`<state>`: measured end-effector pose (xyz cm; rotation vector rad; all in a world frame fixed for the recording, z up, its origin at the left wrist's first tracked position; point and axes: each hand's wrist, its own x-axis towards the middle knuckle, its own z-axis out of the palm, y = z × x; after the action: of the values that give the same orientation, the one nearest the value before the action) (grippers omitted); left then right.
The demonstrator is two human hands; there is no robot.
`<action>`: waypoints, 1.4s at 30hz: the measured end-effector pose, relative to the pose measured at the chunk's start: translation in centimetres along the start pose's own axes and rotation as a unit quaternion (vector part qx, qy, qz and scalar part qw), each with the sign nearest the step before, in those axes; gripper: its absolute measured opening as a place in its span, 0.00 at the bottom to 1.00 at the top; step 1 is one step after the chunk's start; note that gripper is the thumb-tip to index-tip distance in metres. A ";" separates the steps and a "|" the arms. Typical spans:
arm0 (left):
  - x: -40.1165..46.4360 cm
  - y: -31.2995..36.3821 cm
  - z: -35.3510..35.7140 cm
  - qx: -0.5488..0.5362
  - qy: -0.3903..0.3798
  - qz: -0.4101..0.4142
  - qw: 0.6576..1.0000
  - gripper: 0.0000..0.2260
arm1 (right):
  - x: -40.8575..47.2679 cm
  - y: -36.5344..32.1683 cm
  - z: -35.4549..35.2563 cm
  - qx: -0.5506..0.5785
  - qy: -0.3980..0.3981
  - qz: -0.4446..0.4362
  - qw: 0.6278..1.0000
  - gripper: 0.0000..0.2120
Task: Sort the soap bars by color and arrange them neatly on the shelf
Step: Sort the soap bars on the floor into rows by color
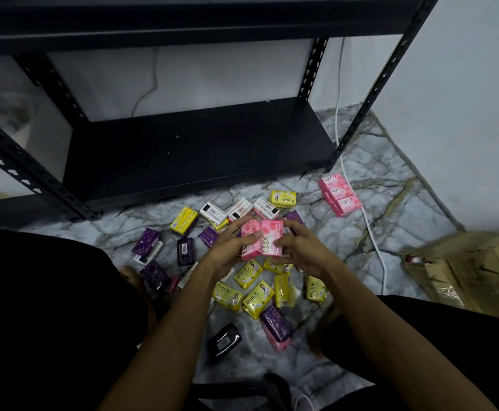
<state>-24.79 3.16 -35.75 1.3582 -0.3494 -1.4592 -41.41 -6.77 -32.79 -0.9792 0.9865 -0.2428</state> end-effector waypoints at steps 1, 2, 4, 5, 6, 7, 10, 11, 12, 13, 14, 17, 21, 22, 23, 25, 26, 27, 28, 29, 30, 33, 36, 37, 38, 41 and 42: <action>0.0 0.2 0.1 0.010 0.004 -0.001 1.000 0.20 | -0.1 -0.3 -0.2 -0.011 0.002 0.003 1.000 0.23; 0.0 0.3 0.2 0.020 0.013 -0.003 1.000 0.19 | -0.1 -0.6 -0.5 -0.022 0.007 0.004 1.000 0.24; -0.1 0.6 0.4 0.023 0.031 -0.010 0.999 0.20 | -0.4 -1.7 -1.1 -0.055 0.009 0.002 0.998 0.25; -0.1 0.7 0.5 0.019 0.035 -0.012 0.999 0.22 | -0.6 -2.4 -1.5 -0.073 0.007 0.000 0.997 0.25; -0.2 0.9 0.7 0.015 0.039 -0.014 0.999 0.23 | -0.8 -3.3 -1.9 -0.093 0.008 -0.002 0.996 0.25; -0.2 1.1 0.8 0.013 0.045 -0.014 0.999 0.23 | -1.1 -4.2 -2.3 -0.116 0.010 -0.002 0.993 0.24; -0.2 2.0 1.5 0.007 0.066 -0.002 0.998 0.23 | -2.1 -7.1 -3.7 -0.191 0.014 0.002 0.982 0.22; -0.1 2.3 1.8 0.007 0.069 0.008 0.998 0.22 | -2.5 -8.1 -4.3 -0.215 0.009 0.001 0.976 0.22; 0.0 2.7 2.2 0.010 0.069 0.019 0.997 0.20 | -3.0 -9.2 -4.9 -0.238 0.003 -0.001 0.971 0.21; 0.2 3.1 2.6 0.015 0.067 0.030 0.997 0.18 | -3.6 -10.4 -5.5 -0.258 -0.003 -0.005 0.966 0.20; 0.4 3.6 3.2 0.021 0.062 0.039 0.997 0.16 | -4.1 -11.7 -6.2 -0.271 -0.009 -0.009 0.962 0.19; 1.9 4.5 4.9 0.054 0.022 0.057 0.997 0.15 | -5.5 -15.7 -8.9 -0.277 -0.014 -0.021 0.960 0.19; 5.0 5.1 7.9 0.106 -0.003 0.060 0.992 0.23 | -5.1 -19.3 -13.8 -0.231 0.015 -0.015 0.973 0.18; 5.9 5.3 8.9 0.114 0.002 0.059 0.992 0.23 | -4.6 -19.6 -15.2 -0.215 0.030 -0.010 0.976 0.16; 6.9 5.4 9.9 0.125 0.009 0.058 0.990 0.22 | -4.0 -19.5 -16.7 -0.198 0.044 -0.006 0.979 0.15; 9.2 5.6 11.8 0.155 0.010 0.060 0.986 0.20 | -2.1 -18.2 -19.8 -0.153 0.070 -0.004 0.986 0.14; 10.4 5.6 12.8 0.168 0.007 0.062 0.984 0.19 | -1.0 -17.1 -21.2 -0.125 0.085 -0.006 0.989 0.14; 11.9 5.4 13.6 0.181 0.003 0.064 0.981 0.19 | 0.5 -15.5 -22.6 -0.098 0.108 -0.008 0.989 0.14; 13.4 5.1 14.4 0.195 0.001 0.067 0.979 0.18 | 2.0 -13.8 -23.9 -0.073 0.137 -0.010 0.988 0.14; 15.0 4.7 15.1 0.212 -0.002 0.070 0.975 0.18 | 3.5 -11.9 -25.2 -0.051 0.168 -0.009 0.984 0.14; 16.7 4.1 15.8 0.231 -0.003 0.075 0.970 0.18 | 5.1 -9.9 -26.1 -0.027 0.198 -0.008 0.980 0.13; 21.4 2.1 17.5 0.282 0.002 0.077 0.956 0.22 | 9.9 -3.9 -28.5 0.025 0.267 -0.003 0.963 0.07; 24.7 0.7 18.7 0.297 0.021 0.058 0.953 0.26 | 13.5 0.6 -30.0 0.085 0.308 0.013 0.948 0.09; 25.7 0.1 18.8 0.302 0.024 0.061 0.951 0.25 | 14.5 1.8 -30.5 0.104 0.316 0.016 0.943 0.10; 26.7 -0.5 19.0 0.309 0.030 0.068 0.948 0.24 | 15.3 2.7 -30.9 0.116 0.325 0.017 0.938 0.12; 29.0 -2.0 19.6 0.329 0.051 0.090 0.939 0.20 | 17.1 4.5 -31.7 0.104 0.359 0.010 0.927 0.15; 29.5 -2.5 20.0 0.333 0.056 0.097 0.936 0.19 | 17.4 5.0 -31.9 0.089 0.373 0.005 0.924 0.17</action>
<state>-36.82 -28.36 -47.50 1.8676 -0.9380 -1.1284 -57.99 -32.67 -52.85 -0.7121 1.6277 -0.7195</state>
